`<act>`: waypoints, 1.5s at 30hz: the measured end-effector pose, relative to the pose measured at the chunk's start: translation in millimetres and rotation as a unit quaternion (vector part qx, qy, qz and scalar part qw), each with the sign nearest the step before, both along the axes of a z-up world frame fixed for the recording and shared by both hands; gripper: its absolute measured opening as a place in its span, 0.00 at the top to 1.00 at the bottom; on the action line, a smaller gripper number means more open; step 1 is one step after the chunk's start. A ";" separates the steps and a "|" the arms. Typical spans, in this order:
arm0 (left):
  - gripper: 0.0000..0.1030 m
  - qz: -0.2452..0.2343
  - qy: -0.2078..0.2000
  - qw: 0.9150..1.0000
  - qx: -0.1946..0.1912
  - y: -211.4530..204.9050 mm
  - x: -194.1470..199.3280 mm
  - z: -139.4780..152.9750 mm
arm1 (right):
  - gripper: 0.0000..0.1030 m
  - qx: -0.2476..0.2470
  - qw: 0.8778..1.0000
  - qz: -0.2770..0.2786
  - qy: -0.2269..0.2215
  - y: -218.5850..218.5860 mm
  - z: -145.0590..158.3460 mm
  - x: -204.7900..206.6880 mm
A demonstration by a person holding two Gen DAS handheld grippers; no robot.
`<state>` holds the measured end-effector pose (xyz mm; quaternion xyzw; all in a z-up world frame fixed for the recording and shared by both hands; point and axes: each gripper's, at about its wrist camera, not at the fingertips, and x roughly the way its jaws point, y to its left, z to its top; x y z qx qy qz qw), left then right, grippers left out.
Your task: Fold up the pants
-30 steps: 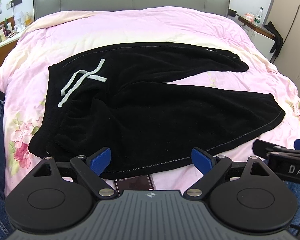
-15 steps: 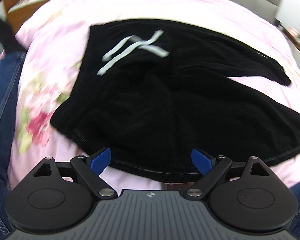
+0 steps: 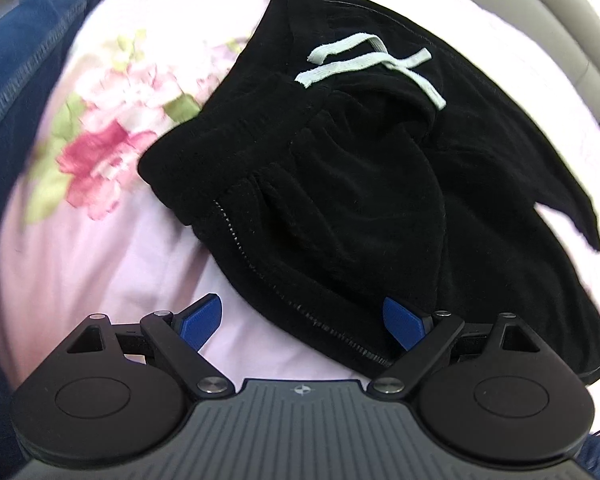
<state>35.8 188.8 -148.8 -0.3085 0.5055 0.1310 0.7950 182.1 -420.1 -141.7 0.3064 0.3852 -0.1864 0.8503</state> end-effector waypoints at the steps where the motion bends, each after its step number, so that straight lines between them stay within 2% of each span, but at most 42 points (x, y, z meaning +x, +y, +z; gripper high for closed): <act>1: 0.00 0.010 -0.004 1.000 -0.015 5.0 0.4 -3.9 | 0.05 0.018 1.000 -0.018 -0.002 -11.5 -7.3 0.4; 4: 0.00 0.046 -0.016 0.997 -0.068 16.4 -0.4 -16.1 | 0.05 0.047 0.997 -0.064 0.008 -33.6 -26.0 0.8; 8: 0.00 0.088 -0.024 0.987 -0.132 28.1 -1.9 -33.7 | 0.05 0.073 0.994 -0.079 0.002 -50.3 -44.6 1.3; 12: 0.00 0.084 -0.052 0.984 -0.150 29.8 0.0 -36.1 | 0.05 0.129 0.985 -0.110 0.004 -65.2 -66.5 3.5; 15: 0.00 0.077 -0.064 0.983 -0.152 28.3 4.6 -36.6 | 0.07 0.163 0.976 -0.144 -0.014 -75.8 -81.1 1.3; 18: 0.00 0.084 -0.072 0.981 -0.157 27.8 6.6 -42.8 | 0.19 0.149 0.977 -0.149 -0.039 -83.8 -88.0 6.3; 20: 0.00 0.084 -0.073 0.981 -0.158 27.8 8.2 -45.0 | 0.33 0.133 0.978 -0.149 -0.054 -91.8 -91.9 10.8; 22: 0.00 0.093 -0.078 0.978 -0.169 30.1 7.0 -46.4 | 0.35 0.149 0.974 -0.160 -0.066 -104.4 -101.6 14.5; 24: 0.07 0.115 -0.074 0.973 -0.185 34.6 3.8 -49.4 | 0.35 0.181 0.965 -0.171 -0.083 -117.1 -112.3 17.9; 25: 0.16 0.131 -0.071 0.970 -0.192 37.6 1.7 -51.3 | 0.37 0.188 0.962 -0.177 -0.092 -122.7 -114.8 18.6; 27: 0.28 0.150 -0.070 0.964 -0.207 42.8 -0.8 -55.3 | 0.42 0.186 0.962 -0.172 -0.099 -129.6 -115.5 24.2; 28: 0.36 0.149 -0.066 0.965 -0.208 44.3 0.1 -56.2 | 0.57 0.180 0.965 -0.165 -0.093 -131.5 -115.0 28.1; 29: 0.41 0.147 -0.065 0.965 -0.207 45.4 -0.1 -56.0 | 0.85 0.170 0.970 -0.157 -0.079 -132.5 -113.8 32.0; 30: 0.46 0.144 -0.070 0.965 -0.208 46.0 -0.9 -54.7 | 0.93 0.163 0.972 -0.151 -0.071 -133.4 -112.0 33.2; 31: 0.64 0.142 -0.076 0.965 -0.207 47.0 -1.6 -51.8 | 0.93 0.163 0.973 -0.146 -0.078 -134.4 -109.3 32.6; 32: 0.74 0.142 -0.080 0.966 -0.200 48.6 -1.9 -46.7 | 0.93 0.165 0.972 -0.139 -0.094 -135.7 -104.8 31.0; 35: 0.78 0.131 -0.115 0.963 -0.205 52.7 -1.5 -30.2 | 0.97 0.177 0.967 -0.116 -0.141 -138.7 -84.9 30.8; 38: 0.79 0.095 -0.156 0.964 -0.194 53.0 8.3 -4.5 | 0.97 0.189 0.960 -0.091 -0.184 -140.2 -58.8 36.3; 45: 0.79 0.059 -0.203 0.958 -0.193 69.0 53.0 33.8 | 0.97 0.191 0.951 -0.065 -0.235 -129.7 -5.8 66.7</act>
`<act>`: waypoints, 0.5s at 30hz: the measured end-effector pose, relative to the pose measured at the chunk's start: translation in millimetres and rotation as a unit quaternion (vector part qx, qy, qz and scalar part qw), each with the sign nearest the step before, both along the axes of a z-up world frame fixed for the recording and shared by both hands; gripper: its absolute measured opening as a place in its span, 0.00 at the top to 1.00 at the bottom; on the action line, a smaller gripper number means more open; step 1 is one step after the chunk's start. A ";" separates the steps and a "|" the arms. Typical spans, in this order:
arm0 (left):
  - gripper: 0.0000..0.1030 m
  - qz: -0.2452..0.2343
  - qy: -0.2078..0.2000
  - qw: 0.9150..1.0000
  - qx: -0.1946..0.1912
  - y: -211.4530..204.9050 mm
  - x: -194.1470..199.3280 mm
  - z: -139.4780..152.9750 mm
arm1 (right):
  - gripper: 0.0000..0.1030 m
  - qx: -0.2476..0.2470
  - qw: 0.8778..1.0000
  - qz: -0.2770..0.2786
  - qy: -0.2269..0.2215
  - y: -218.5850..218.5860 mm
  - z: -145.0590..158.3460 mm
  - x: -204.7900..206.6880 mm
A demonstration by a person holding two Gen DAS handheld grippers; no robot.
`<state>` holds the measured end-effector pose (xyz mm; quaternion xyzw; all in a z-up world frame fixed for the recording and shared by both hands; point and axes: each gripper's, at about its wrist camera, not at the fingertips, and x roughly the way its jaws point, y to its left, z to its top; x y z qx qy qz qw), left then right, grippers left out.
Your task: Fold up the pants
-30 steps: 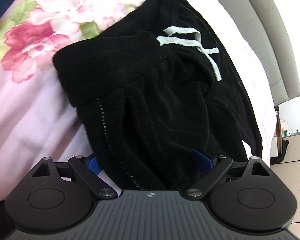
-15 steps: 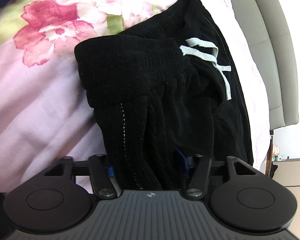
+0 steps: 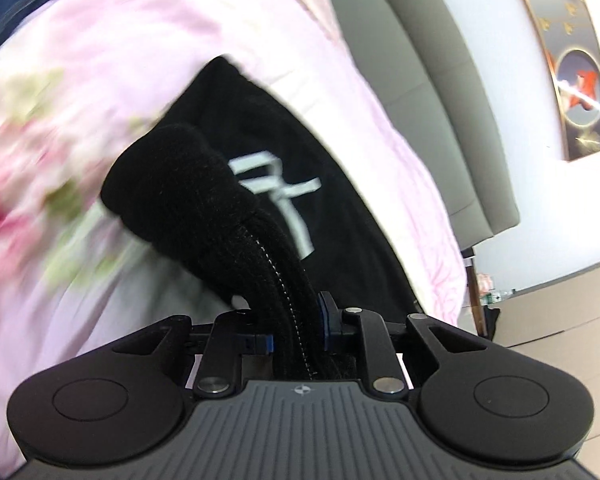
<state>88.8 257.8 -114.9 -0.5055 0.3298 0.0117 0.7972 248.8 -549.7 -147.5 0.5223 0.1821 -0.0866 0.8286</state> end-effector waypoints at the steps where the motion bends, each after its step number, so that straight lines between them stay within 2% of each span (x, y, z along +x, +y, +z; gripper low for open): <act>1: 0.79 -0.004 -0.005 1.000 -0.001 2.4 7.2 3.6 | 0.97 -0.004 1.000 0.003 -0.003 3.3 5.7 6.9; 5: 0.79 -0.007 -0.015 1.000 -0.016 20.2 53.2 12.5 | 0.97 -0.022 1.000 0.016 -0.012 17.3 22.0 44.2; 10: 0.79 0.010 -0.010 1.000 -0.004 44.0 108.7 11.1 | 0.97 -0.016 0.999 0.023 -0.021 33.0 28.4 100.4; 13: 0.79 0.022 -0.014 0.999 -0.024 57.4 140.6 6.7 | 0.97 -0.019 0.999 0.029 -0.024 44.5 31.3 144.8; 15: 0.79 0.031 -0.012 0.999 -0.022 68.4 172.4 2.4 | 0.97 -0.030 0.999 0.038 -0.018 55.5 32.1 181.4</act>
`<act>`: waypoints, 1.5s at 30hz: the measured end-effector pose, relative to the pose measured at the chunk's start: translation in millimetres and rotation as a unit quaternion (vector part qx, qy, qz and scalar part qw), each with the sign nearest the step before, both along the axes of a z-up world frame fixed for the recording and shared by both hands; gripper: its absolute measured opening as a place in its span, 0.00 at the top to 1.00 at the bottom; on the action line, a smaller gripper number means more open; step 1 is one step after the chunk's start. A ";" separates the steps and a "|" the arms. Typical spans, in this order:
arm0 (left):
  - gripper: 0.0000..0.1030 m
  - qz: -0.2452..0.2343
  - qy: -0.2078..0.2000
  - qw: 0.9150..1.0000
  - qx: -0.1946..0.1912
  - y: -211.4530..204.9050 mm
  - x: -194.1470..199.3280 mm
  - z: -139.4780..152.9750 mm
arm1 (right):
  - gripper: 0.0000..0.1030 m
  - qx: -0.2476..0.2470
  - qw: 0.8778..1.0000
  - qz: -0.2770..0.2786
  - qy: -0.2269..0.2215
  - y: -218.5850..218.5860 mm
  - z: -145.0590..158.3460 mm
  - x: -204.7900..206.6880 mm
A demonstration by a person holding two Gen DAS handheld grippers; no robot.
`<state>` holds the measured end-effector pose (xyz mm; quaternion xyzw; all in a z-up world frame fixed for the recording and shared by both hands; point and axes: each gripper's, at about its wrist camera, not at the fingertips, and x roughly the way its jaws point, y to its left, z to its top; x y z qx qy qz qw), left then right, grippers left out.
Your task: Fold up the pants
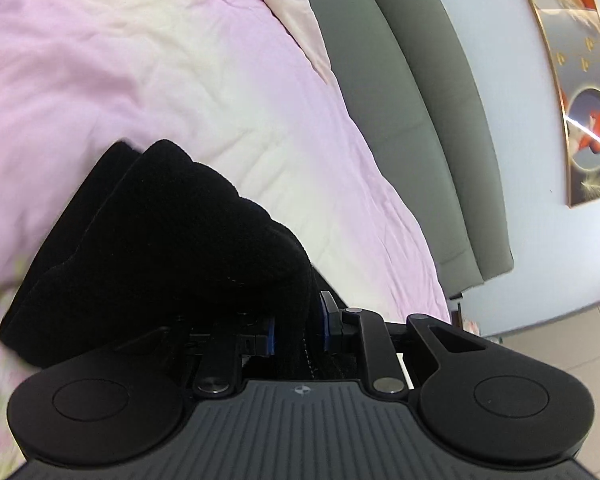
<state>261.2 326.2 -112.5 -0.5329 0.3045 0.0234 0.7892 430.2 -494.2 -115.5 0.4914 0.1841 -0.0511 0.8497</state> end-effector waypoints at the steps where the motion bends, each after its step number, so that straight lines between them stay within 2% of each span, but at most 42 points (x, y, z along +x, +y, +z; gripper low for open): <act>1: 0.79 0.001 0.000 1.000 0.007 3.1 13.1 -0.6 | 0.97 -0.007 1.000 0.004 0.007 6.5 -1.2 20.3; 4: 0.79 0.007 0.003 1.000 0.028 13.7 59.5 -3.2 | 0.97 -0.015 0.999 0.007 0.028 25.6 -10.5 78.7; 10: 0.79 0.022 0.050 0.998 0.019 26.7 140.1 -41.0 | 0.97 -0.027 0.996 -0.001 0.080 60.3 -47.5 178.8; 12: 0.76 0.025 0.076 0.997 0.015 29.8 157.2 -56.8 | 0.97 -0.037 0.993 -0.003 0.114 68.0 -61.9 202.9; 13: 0.71 0.023 0.092 0.995 0.011 31.9 165.9 -67.4 | 0.97 -0.045 0.989 -0.004 0.142 71.8 -68.5 214.1; 14: 0.68 0.022 0.109 0.994 0.000 35.6 174.1 -78.2 | 0.96 -0.051 0.984 -0.008 0.168 75.3 -73.8 222.8; 16: 0.63 0.035 0.138 0.989 -0.036 44.8 182.7 -98.4 | 0.88 -0.052 0.976 -0.016 0.211 77.4 -88.5 231.7; 18: 0.63 0.036 0.144 0.987 -0.068 52.3 182.5 -105.6 | 0.81 -0.064 0.976 -0.007 0.207 79.2 -90.7 230.4; 20: 0.63 0.038 0.126 0.986 -0.103 59.1 171.6 -100.8 | 0.67 -0.085 0.979 0.001 0.186 77.5 -86.1 222.1; 22: 0.62 0.049 0.099 0.986 -0.127 69.3 155.6 -88.6 | 0.65 -0.098 0.980 -0.003 0.171 68.7 -80.1 209.6; 24: 0.59 0.056 0.068 0.989 -0.117 83.3 140.0 -66.2 | 0.65 -0.100 0.982 -0.017 0.157 53.9 -73.5 192.7; 25: 0.54 0.071 0.041 0.991 -0.108 90.4 128.2 -54.4 | 0.65 -0.104 0.983 -0.026 0.149 46.2 -69.0 182.7; 26: 0.37 0.094 0.018 0.993 -0.075 97.5 111.8 -37.6 | 0.65 -0.108 0.983 -0.034 0.143 39.2 -64.9 172.8; 27: 0.28 0.113 0.010 0.993 -0.041 102.7 96.9 -22.7 | 0.64 -0.111 0.983 -0.042 0.137 32.8 -61.2 161.9; 28: 0.14 0.129 0.007 0.992 -0.010 106.2 82.0 -10.5 | 0.62 -0.113 0.984 -0.051 0.131 25.7 -59.0 151.6; 29: 0.14 0.143 0.002 0.990 0.017 107.7 62.4 0.0 | 0.60 -0.114 0.983 -0.059 0.128 19.5 -58.2 139.9; 31: 0.14 0.143 0.003 0.989 0.047 107.2 33.4 8.2 | 0.55 -0.114 0.982 -0.065 0.133 10.9 -61.3 116.6; 34: 0.13 0.135 0.030 0.988 0.075 81.2 0.3 -1.6 | 0.47 -0.107 0.980 -0.046 0.161 8.4 -80.3 91.1; 37: 0.11 0.124 0.048 0.988 0.075 50.4 -27.2 -28.7 | 0.45 -0.087 0.979 -0.018 0.182 18.3 -105.5 71.6; 38: 0.11 0.115 0.058 0.990 0.066 37.4 -41.7 -32.4 | 0.43 -0.081 0.979 -0.007 0.187 24.8 -113.5 65.2; 41: 0.11 0.096 0.081 0.992 0.015 5.0 -55.7 -67.6 | 0.40 -0.068 0.979 0.026 0.192 47.7 -130.6 55.5; 45: 0.11 0.063 0.079 0.995 -0.022 -16.9 -49.0 -96.3 | 0.32 -0.063 0.983 0.043 0.168 72.9 -133.2 57.8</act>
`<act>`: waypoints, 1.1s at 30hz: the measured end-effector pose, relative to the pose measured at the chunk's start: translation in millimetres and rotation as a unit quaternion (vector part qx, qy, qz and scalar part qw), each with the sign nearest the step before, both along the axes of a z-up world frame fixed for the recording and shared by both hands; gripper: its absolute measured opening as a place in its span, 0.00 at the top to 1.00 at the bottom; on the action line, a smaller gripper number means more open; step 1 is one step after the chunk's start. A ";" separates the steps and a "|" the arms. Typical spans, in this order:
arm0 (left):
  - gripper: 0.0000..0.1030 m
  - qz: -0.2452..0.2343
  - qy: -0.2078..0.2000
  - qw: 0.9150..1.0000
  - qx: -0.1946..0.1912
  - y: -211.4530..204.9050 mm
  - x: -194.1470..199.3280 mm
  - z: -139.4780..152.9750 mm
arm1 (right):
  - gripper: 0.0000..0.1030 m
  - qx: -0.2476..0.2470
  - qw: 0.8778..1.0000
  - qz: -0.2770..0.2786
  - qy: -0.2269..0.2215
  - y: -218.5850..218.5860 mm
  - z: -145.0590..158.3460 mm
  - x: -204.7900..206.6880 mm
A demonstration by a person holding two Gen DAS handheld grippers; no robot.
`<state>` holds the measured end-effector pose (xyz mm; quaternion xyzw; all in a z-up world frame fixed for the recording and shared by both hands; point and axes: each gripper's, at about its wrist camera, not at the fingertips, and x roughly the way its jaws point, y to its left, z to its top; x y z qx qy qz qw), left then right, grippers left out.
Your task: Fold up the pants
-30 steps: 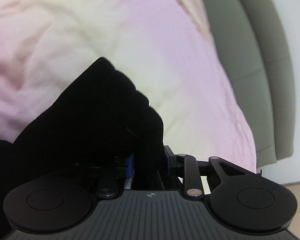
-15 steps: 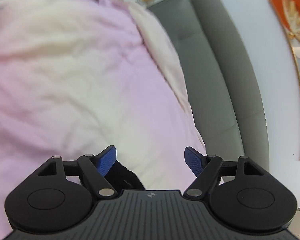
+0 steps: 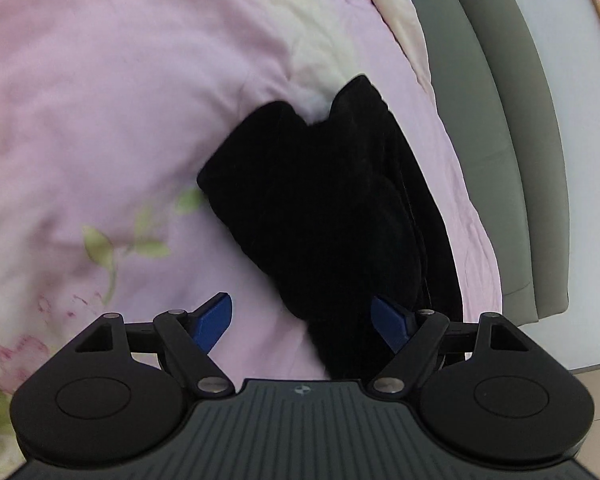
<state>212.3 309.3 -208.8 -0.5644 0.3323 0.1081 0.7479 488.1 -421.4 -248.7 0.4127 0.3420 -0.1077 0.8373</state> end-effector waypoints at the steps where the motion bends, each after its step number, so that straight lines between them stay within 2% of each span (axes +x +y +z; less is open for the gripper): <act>1: 0.11 -0.007 -0.005 1.000 -0.007 -2.3 5.8 -4.4 | 0.31 0.010 1.000 -0.001 -0.007 4.3 -0.1 4.3; 3: 0.11 -0.018 -0.019 0.999 -0.024 -3.8 19.3 -12.4 | 0.29 0.032 0.999 0.002 -0.018 13.9 -1.7 14.0; 4: 0.10 -0.023 -0.022 0.999 -0.032 -4.4 25.2 -14.5 | 0.21 0.031 0.999 0.006 -0.015 20.6 -2.7 19.6; 6: 0.10 -0.021 -0.036 0.997 -0.059 -2.4 39.5 -26.0 | 0.18 0.007 1.000 0.018 -0.003 36.9 -2.8 30.9; 8: 0.10 -0.005 -0.051 0.995 -0.086 1.5 49.6 -35.9 | 0.20 -0.020 0.999 0.031 0.001 49.8 -2.0 38.8; 9: 0.10 0.008 -0.057 0.994 -0.093 4.0 53.0 -39.1 | 0.25 -0.025 0.999 0.038 0.000 54.0 -2.3 41.9; 10: 0.10 0.021 -0.061 0.993 -0.099 7.4 56.4 -42.5 | 0.39 -0.025 0.999 0.045 -0.001 55.7 -3.3 44.5; 11: 0.11 0.037 -0.063 0.991 -0.112 11.1 58.5 -47.1 | 0.57 -0.016 0.998 0.053 -0.004 54.3 -4.3 44.0; 12: 0.13 0.052 -0.064 0.989 -0.126 13.6 59.6 -50.8 | 0.64 -0.006 0.998 0.057 -0.010 53.3 -4.5 43.5; 13: 0.28 0.060 -0.064 0.988 -0.127 15.0 60.1 -51.3 | 0.72 0.002 0.998 0.059 -0.016 52.1 -3.8 42.2; 14: 0.45 0.066 -0.060 0.989 -0.115 15.3 58.7 -47.9 | 0.75 0.003 0.998 0.059 -0.021 52.1 -0.3 39.1; 16: 0.60 0.063 -0.063 0.992 -0.091 16.9 54.6 -35.0 | 0.78 0.003 0.998 0.060 -0.033 54.0 11.3 31.0; 17: 0.64 0.061 -0.077 0.991 -0.086 19.3 50.2 -27.2 | 0.79 0.013 0.997 0.058 -0.042 53.0 18.6 26.9; 21: 0.66 0.064 -0.116 0.987 -0.092 37.0 23.6 3.7 | 0.80 0.056 0.993 0.069 -0.081 53.0 53.8 0.3; 23: 0.66 0.061 -0.129 0.987 -0.076 47.7 1.8 19.9 | 0.80 0.080 0.990 0.076 -0.090 56.2 68.5 -19.7; 26: 0.66 0.067 -0.124 0.989 -0.053 71.4 -43.3 29.5 | 0.80 0.121 0.987 0.076 -0.071 59.3 74.8 -59.5; 28: 0.65 0.062 -0.087 0.993 -0.041 85.8 -68.0 19.0 | 0.80 0.142 0.987 0.072 -0.020 57.6 60.7 -92.3; 30: 0.62 0.038 -0.021 0.998 -0.038 94.5 -86.5 -1.5 | 0.79 0.142 0.988 0.063 0.015 54.4 37.0 -118.6; 31: 0.59 0.024 -0.008 0.999 -0.044 96.2 -92.2 -11.9 | 0.77 0.126 0.990 0.061 0.023 52.5 25.2 -130.0; 32: 0.55 0.018 -0.004 0.999 -0.045 96.1 -95.7 -18.0 | 0.70 0.106 0.992 0.059 0.021 51.9 14.6 -139.9; 33: 0.54 0.013 -0.002 0.999 -0.034 95.3 -96.4 -18.1 | 0.65 0.093 0.994 0.053 0.022 51.4 3.8 -150.4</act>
